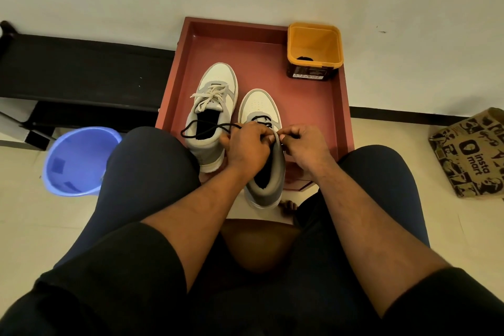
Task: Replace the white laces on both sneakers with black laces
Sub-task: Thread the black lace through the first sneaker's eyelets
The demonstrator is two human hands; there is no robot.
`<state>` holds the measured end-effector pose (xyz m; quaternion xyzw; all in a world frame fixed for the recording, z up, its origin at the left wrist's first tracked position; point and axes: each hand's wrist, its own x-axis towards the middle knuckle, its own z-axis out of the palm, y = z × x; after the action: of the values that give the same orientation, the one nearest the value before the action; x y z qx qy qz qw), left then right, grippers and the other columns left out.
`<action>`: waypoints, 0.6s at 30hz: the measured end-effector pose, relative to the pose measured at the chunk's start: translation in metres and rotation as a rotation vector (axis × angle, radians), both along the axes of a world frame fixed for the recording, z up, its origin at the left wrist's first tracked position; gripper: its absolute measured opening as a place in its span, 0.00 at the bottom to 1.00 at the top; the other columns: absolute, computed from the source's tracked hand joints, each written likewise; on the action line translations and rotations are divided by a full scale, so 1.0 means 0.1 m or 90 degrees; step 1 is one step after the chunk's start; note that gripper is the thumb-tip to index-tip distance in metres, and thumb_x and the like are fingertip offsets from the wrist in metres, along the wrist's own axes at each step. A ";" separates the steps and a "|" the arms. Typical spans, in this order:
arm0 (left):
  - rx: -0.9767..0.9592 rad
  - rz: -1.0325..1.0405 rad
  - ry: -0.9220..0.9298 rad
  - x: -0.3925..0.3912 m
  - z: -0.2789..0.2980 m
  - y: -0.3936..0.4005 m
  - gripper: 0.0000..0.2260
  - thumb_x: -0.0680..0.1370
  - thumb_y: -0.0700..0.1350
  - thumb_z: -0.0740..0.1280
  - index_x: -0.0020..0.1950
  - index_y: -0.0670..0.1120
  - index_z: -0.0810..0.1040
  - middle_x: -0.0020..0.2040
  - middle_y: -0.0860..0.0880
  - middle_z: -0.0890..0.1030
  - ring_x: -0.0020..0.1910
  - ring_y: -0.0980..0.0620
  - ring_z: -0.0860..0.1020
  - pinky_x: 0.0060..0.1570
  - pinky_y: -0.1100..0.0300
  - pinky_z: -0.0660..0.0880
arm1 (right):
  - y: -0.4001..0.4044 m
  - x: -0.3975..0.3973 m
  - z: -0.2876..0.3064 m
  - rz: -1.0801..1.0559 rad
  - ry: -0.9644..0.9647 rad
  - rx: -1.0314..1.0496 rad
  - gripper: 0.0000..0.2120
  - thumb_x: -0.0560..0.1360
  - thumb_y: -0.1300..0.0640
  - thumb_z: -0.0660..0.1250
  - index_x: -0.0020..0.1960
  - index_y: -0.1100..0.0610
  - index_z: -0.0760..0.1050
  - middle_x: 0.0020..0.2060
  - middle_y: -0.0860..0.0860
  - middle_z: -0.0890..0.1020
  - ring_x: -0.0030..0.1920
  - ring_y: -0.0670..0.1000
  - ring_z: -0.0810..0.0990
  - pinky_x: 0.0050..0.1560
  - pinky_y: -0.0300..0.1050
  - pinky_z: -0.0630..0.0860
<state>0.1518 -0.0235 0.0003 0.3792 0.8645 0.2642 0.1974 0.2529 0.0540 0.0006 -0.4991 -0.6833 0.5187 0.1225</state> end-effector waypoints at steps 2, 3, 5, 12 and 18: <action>-0.033 -0.023 0.077 0.03 0.04 0.00 0.09 0.79 0.46 0.63 0.46 0.54 0.83 0.47 0.54 0.81 0.55 0.45 0.73 0.53 0.49 0.58 | 0.00 0.00 0.00 0.002 0.002 0.004 0.14 0.77 0.62 0.66 0.39 0.44 0.80 0.39 0.45 0.84 0.44 0.47 0.83 0.53 0.51 0.81; -0.048 -0.033 0.102 0.03 0.07 0.01 0.09 0.79 0.47 0.63 0.46 0.54 0.83 0.47 0.53 0.81 0.54 0.45 0.72 0.52 0.50 0.58 | -0.01 0.00 0.01 0.006 -0.002 0.008 0.13 0.77 0.61 0.66 0.40 0.45 0.80 0.39 0.45 0.84 0.45 0.48 0.82 0.53 0.51 0.81; -0.060 -0.047 0.129 0.02 0.09 0.00 0.09 0.79 0.47 0.63 0.48 0.55 0.83 0.48 0.53 0.81 0.54 0.45 0.73 0.49 0.51 0.56 | -0.03 -0.01 0.02 0.002 -0.009 0.022 0.10 0.77 0.60 0.66 0.41 0.47 0.80 0.40 0.47 0.83 0.45 0.49 0.82 0.52 0.53 0.81; 0.011 -0.136 0.184 -0.04 0.02 -0.07 0.16 0.78 0.47 0.64 0.66 0.58 0.74 0.62 0.51 0.73 0.59 0.46 0.75 0.59 0.48 0.63 | -0.06 -0.03 0.06 -0.153 0.081 -0.097 0.08 0.80 0.59 0.58 0.46 0.53 0.74 0.46 0.54 0.83 0.46 0.56 0.83 0.50 0.55 0.82; 0.000 -0.164 0.254 -0.10 -0.03 -0.06 0.14 0.79 0.46 0.63 0.63 0.57 0.78 0.60 0.51 0.75 0.51 0.43 0.77 0.55 0.51 0.57 | 0.10 0.15 0.41 -0.482 0.563 -0.356 0.08 0.82 0.58 0.54 0.47 0.55 0.70 0.28 0.51 0.75 0.29 0.50 0.75 0.39 0.47 0.77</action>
<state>0.1422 -0.0293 -0.0031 0.5313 0.8308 0.1566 0.0549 0.2681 0.0639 0.0418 -0.4579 -0.1838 0.7546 0.4326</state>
